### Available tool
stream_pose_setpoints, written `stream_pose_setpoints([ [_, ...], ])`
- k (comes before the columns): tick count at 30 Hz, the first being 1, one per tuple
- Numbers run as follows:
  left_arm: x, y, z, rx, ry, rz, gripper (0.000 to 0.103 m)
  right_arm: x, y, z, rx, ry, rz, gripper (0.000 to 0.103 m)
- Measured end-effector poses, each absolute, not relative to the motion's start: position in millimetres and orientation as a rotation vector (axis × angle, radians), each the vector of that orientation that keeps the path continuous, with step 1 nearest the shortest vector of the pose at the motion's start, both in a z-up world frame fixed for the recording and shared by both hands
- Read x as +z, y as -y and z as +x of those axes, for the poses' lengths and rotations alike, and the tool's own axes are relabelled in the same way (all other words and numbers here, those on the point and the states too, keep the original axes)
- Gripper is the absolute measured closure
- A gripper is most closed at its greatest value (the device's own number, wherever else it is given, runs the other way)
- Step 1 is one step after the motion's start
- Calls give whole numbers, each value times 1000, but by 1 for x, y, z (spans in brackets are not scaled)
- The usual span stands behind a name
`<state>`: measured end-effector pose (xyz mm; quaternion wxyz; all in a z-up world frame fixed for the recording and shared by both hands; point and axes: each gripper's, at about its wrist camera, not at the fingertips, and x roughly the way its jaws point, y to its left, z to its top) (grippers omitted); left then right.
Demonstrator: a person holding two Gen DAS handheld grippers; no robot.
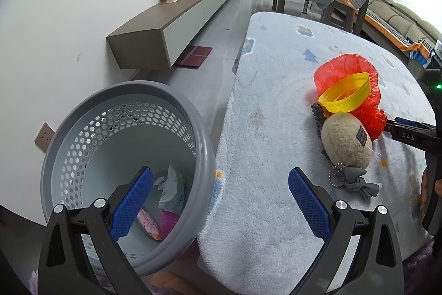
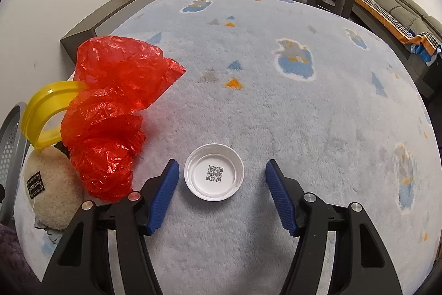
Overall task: Collect trash
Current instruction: 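Lower the right gripper onto the small white plastic lid and close it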
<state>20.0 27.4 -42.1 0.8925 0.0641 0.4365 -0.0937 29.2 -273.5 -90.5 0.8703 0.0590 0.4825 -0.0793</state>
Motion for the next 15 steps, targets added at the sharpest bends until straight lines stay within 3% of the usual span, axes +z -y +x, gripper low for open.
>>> stream_pose_setpoints([
  [3, -43, -27, 20, -195, -901, 135, 7, -88, 272, 29, -154, -1003, 120, 63],
  [15, -41, -21, 15, -181, -889, 166, 7, -75, 273, 6, -145, -977, 197, 64],
])
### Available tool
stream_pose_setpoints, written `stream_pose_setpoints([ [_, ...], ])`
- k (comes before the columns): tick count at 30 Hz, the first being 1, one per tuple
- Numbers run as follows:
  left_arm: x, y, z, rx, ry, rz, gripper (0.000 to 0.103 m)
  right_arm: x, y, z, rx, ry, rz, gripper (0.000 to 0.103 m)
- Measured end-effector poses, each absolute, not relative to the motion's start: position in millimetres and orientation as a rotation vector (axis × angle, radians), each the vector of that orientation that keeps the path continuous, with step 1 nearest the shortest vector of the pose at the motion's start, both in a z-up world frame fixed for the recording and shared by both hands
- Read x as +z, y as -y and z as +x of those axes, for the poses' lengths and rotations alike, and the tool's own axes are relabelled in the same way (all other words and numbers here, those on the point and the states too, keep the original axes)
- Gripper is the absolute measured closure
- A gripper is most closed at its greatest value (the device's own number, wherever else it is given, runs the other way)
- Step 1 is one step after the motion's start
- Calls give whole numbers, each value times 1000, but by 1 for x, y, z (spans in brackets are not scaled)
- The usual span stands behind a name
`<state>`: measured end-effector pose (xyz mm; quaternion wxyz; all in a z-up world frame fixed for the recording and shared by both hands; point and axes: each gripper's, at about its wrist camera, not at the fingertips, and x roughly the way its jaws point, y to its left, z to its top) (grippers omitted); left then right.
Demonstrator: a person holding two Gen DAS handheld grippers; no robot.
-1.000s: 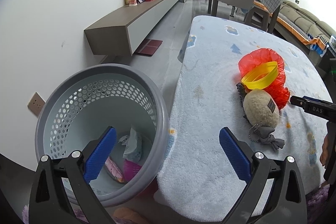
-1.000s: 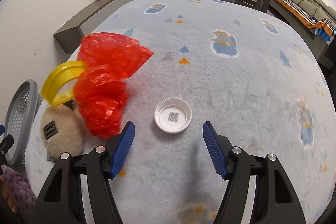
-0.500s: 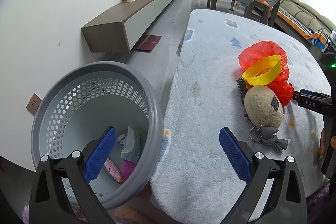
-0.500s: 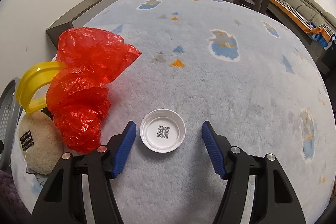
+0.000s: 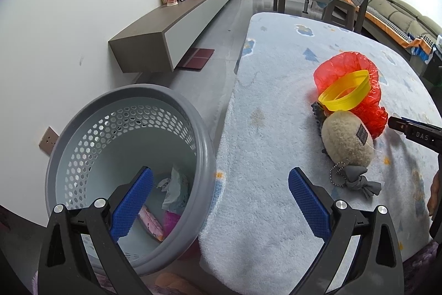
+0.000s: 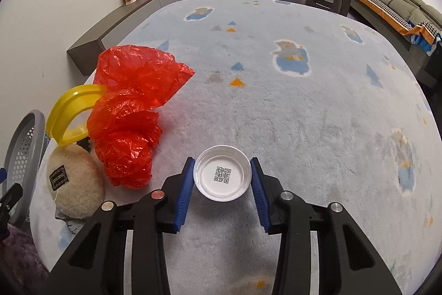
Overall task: Collect trash
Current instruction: 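Lower the right gripper onto the small white plastic lid and close it, then grasp the grey knotted cloth at the plush ball with the left gripper while the right gripper holds the lid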
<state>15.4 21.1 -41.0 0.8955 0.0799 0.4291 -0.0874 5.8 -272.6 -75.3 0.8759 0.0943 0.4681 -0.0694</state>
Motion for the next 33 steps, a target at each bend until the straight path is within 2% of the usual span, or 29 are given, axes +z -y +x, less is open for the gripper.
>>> stream_pose_setpoints([
  [15, -31, 31, -7, -261, -871, 149, 7, -39, 263, -40, -77, -910, 264, 64],
  [33, -65, 101, -11, -266, -939, 186, 6, -27, 280, -47, -53, -891, 331, 64],
])
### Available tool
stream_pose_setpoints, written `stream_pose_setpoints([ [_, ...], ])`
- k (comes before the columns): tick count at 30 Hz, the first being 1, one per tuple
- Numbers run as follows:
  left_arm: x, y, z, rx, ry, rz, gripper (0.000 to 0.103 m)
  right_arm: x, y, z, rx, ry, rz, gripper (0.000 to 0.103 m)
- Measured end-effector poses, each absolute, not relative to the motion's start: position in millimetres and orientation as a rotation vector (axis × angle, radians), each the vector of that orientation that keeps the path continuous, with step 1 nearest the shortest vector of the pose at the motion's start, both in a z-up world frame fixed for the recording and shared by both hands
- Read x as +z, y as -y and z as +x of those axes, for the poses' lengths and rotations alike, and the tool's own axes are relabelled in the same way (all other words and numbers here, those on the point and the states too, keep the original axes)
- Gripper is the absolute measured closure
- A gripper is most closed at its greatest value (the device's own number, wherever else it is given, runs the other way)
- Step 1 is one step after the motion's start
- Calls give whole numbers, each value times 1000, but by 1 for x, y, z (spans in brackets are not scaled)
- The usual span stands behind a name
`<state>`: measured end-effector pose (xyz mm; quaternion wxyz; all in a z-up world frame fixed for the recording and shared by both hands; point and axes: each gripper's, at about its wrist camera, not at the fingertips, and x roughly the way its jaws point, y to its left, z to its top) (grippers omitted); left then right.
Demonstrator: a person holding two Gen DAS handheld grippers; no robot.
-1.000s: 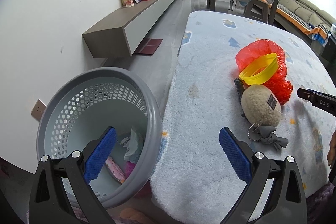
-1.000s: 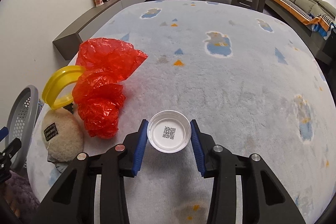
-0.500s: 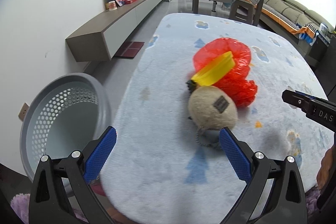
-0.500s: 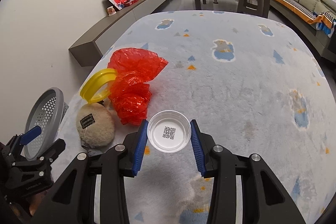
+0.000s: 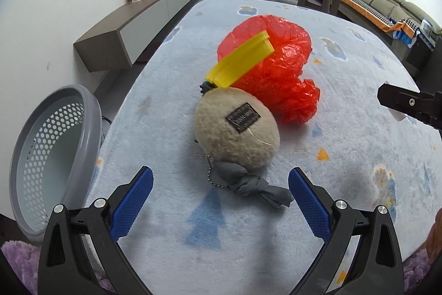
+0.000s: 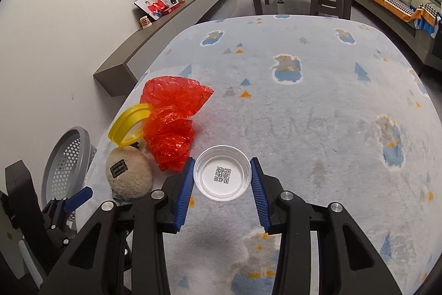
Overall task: Collect trash
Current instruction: 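Grasp the grey knotted cloth at the plush ball with the left gripper while the right gripper holds the lid, then carry the grey cloth and white lid over the wastebasket with both grippers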
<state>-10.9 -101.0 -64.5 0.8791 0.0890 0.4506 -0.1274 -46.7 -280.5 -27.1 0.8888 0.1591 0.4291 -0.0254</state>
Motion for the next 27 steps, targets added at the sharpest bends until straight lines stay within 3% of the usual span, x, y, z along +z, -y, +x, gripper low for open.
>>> stream_pose_setpoints([
  [5, -75, 107, -12, -242, -955, 197, 12, -26, 281, -49, -50, -889, 333, 64],
  [7, -80, 106, -12, -253, -986, 185, 30, -26, 283, -49, -51, -885, 335, 64],
  [9, -82, 100, -14, -270, -1000, 151, 37, -26, 284, -50, -53, -884, 337, 64],
  [15, -78, 87, -25, -293, -1001, 133, 78, -26, 283, -51, -49, -888, 330, 64],
  [27, -58, 57, -46, -312, -984, 108, 82, -23, 275, -52, -42, -886, 316, 64],
])
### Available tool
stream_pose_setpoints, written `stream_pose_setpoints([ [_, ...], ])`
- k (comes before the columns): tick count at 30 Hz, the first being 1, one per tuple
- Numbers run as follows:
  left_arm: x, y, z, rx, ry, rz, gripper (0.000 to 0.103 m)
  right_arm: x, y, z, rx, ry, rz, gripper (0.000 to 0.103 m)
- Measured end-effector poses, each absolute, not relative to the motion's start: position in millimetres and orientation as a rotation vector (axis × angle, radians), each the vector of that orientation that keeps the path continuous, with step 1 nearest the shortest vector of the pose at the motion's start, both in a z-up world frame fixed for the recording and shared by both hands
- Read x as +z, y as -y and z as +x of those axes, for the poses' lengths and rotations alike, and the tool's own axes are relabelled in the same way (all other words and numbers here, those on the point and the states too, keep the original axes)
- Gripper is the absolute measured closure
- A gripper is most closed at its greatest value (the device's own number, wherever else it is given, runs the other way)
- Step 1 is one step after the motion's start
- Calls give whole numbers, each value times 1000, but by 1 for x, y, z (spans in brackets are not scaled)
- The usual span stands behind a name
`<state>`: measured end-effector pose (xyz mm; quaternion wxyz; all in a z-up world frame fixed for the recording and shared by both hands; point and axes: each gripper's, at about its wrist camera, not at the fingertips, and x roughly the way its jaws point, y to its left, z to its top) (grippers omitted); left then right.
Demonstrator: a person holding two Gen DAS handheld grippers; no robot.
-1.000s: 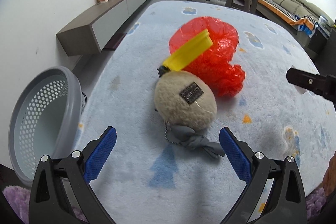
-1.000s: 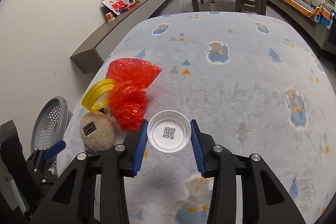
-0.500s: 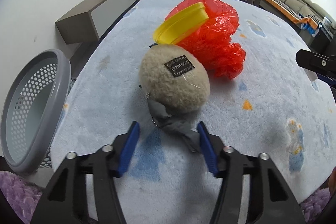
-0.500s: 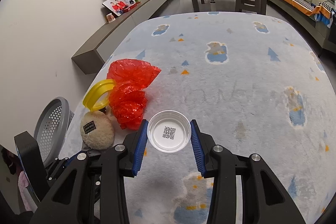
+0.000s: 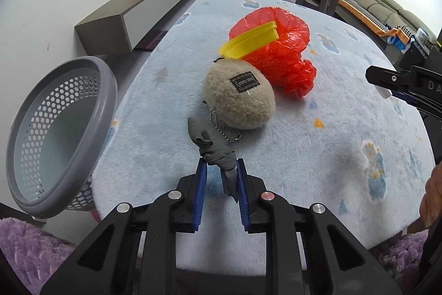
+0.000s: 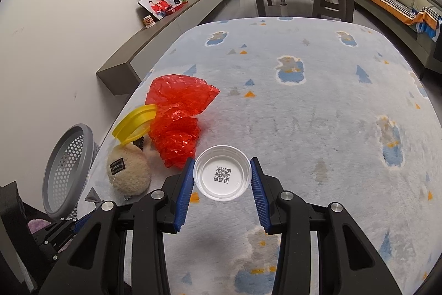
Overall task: Collect trash
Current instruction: 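Carry the grey cloth and white lid over the wastebasket with both grippers, then open both grippers to drop the cloth and lid into the wastebasket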
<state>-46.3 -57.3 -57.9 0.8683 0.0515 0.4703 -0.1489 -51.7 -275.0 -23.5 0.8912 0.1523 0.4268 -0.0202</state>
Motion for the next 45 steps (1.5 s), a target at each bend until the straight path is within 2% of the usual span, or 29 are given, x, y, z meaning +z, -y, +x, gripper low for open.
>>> stream_pose_setpoints([
  [11, -35, 15, -49, -239, -928, 111, 82, -9, 243, -47, 10, -867, 277, 64],
  [22, 0, -60, -25, -122, -841, 119, 82, 21, 170, -39, 149, -834, 214, 64],
  [32, -3, -122, 4, -46, -846, 118, 82, 24, 89, -7, 259, -853, 156, 64],
  [45, -32, -164, 27, -19, -926, 68, 82, 1, 14, 23, 377, -913, 132, 64],
])
